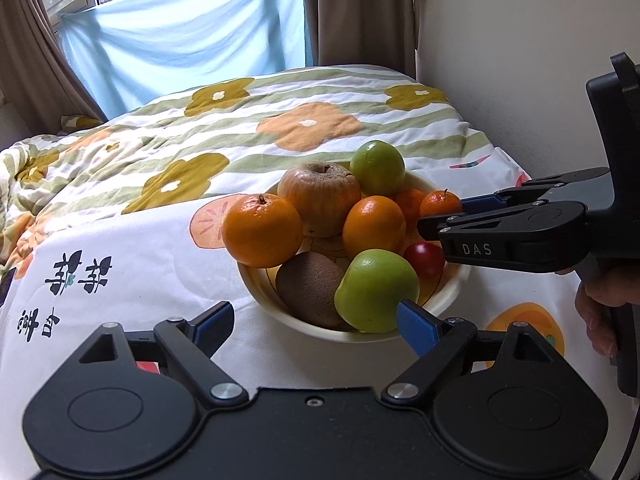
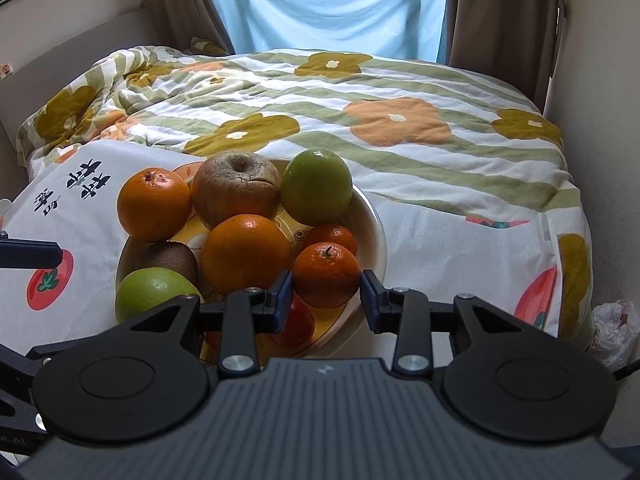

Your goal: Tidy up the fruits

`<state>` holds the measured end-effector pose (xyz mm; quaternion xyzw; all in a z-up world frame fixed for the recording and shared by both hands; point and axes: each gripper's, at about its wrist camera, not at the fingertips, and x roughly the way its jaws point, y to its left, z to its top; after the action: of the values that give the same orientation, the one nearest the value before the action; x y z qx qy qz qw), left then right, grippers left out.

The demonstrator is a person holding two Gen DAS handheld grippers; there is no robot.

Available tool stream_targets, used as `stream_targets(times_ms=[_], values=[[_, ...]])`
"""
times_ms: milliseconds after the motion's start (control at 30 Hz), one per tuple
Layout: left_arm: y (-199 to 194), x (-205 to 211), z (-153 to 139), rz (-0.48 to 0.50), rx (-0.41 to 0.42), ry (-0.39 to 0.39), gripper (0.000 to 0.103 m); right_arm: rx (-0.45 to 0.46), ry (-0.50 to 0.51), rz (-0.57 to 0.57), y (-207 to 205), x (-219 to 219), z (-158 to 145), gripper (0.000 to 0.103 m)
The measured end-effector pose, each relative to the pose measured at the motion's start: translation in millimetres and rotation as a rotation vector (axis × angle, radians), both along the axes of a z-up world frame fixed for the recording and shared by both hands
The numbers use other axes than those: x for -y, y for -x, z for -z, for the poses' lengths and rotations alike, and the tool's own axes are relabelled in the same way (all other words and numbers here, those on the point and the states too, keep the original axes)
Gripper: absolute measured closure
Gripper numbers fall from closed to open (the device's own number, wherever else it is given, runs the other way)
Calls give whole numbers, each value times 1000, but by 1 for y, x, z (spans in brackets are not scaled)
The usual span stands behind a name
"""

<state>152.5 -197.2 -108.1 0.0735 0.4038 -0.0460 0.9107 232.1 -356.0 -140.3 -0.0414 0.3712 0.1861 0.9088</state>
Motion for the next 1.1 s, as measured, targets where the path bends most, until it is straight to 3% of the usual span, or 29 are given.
stream_targets(times_ms=[67,133,200,633,1000,1100], values=[[-1,-2,0,-3,-2,0,12,5,0,0,0,-1,-1,44],[0,-2,-1,-9,2,-12,11,15,2,2,3,-2,-3,15],[2,-2,-4,-11,14,-25,11,44,4,27,8,-3,-8,0],[41,-36,-41,4,94,18,10,94,10,89,59,-32,-59,0],[101,-91,-89,-10,168,60,10,105,-3,193,138,-74,-121,0],[113,-112,-104,-23,194,71,5,110,11,208,160,-87,-137,0]])
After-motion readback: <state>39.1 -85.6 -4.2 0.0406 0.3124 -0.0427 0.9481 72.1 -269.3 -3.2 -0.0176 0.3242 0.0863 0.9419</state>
